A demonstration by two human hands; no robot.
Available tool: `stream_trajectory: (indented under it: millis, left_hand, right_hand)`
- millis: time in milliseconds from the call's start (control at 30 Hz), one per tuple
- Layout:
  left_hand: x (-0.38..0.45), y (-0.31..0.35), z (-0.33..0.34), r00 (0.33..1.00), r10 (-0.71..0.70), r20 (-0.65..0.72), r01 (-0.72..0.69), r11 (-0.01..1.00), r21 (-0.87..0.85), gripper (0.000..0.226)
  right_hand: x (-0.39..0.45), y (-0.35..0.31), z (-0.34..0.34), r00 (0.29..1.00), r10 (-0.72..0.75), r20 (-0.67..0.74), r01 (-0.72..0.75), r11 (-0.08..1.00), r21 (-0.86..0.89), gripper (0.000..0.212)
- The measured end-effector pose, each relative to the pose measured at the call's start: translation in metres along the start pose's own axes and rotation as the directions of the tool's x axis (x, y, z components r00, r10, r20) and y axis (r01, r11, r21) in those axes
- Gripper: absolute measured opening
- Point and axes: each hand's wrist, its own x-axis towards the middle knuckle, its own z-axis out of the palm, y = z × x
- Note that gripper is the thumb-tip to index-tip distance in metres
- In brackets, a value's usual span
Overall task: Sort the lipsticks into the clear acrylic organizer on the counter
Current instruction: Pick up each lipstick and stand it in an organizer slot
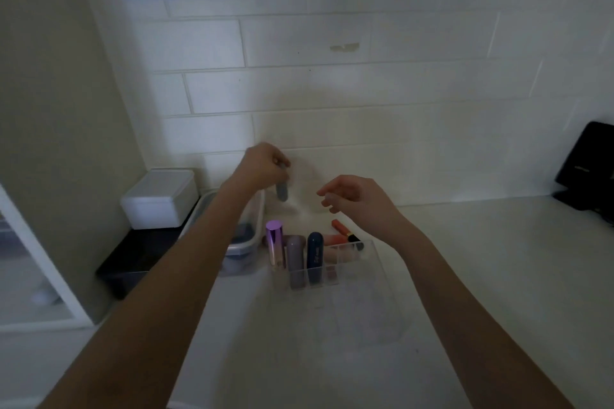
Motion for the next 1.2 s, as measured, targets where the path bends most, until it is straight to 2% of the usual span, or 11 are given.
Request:
stream_trajectory:
  millis: [67,133,333,467,533,600,700,867,967,1033,1200]
  left_hand:
    - [-0.02,0.008,-0.02,0.999,0.034,-0.008,-0.034,0.958,-0.286,0.033]
    - [-0.041,0.015,-0.033,0.995,0.097,0.018,-0.08,0.9,-0.429,0.031]
    - [-0.078,0.028,-0.045,0.958,0.252,0.138,-0.124,0.795,-0.594,0.035]
    - [-0.096,0.035,-0.041,0.93,0.311,0.194,-0.098,0.721,-0.686,0.046]
    - [-0.104,0.04,-0.036,0.924,0.335,0.186,-0.117,0.71,-0.695,0.046]
    - [-0.109,0.044,-0.03,0.923,0.356,0.145,-0.175,0.725,-0.666,0.043]
    - [-0.117,0.046,-0.022,0.925,0.365,0.11,-0.212,0.733,-0.646,0.045]
    - [-0.13,0.042,-0.011,0.896,0.398,0.195,-0.241,0.807,-0.539,0.061]
    - [-0.137,0.047,-0.004,0.892,0.435,0.124,-0.353,0.84,-0.411,0.054]
    - [-0.139,0.049,-0.001,0.893,0.439,0.104,-0.395,0.872,-0.29,0.049]
    - [-0.144,0.045,0.001,0.884,0.442,0.153,-0.455,0.888,0.068,0.033]
  right_hand:
    - [-0.001,-0.004,0.0,0.999,-0.033,-0.043,0.032,0.999,-0.014,0.008]
    - [-0.003,-0.012,-0.001,0.996,-0.067,-0.052,0.068,0.997,0.019,0.012]
    - [-0.019,-0.045,0.002,0.991,-0.13,0.024,0.12,0.964,0.238,0.038]
    - [-0.034,-0.053,0.001,0.986,-0.16,0.045,0.149,0.969,0.195,0.061]
    - [-0.042,-0.054,0.002,0.977,-0.212,0.029,0.205,0.967,0.15,0.059]
    - [-0.047,-0.056,0.0,0.975,-0.22,-0.004,0.218,0.96,0.174,0.05]
    - [-0.055,-0.056,-0.007,0.986,-0.164,0.008,0.156,0.952,0.265,0.039]
    - [-0.066,-0.043,-0.019,0.999,-0.032,0.023,0.019,0.899,0.438,0.03]
    - [-0.067,-0.039,-0.02,1.0,0.005,-0.03,0.007,0.911,0.412,0.025]
    - [-0.066,-0.037,-0.019,0.997,0.034,-0.068,-0.004,0.917,0.398,0.029]
    - [-0.064,-0.032,-0.022,0.989,0.021,-0.143,0.013,0.972,0.233,0.034]
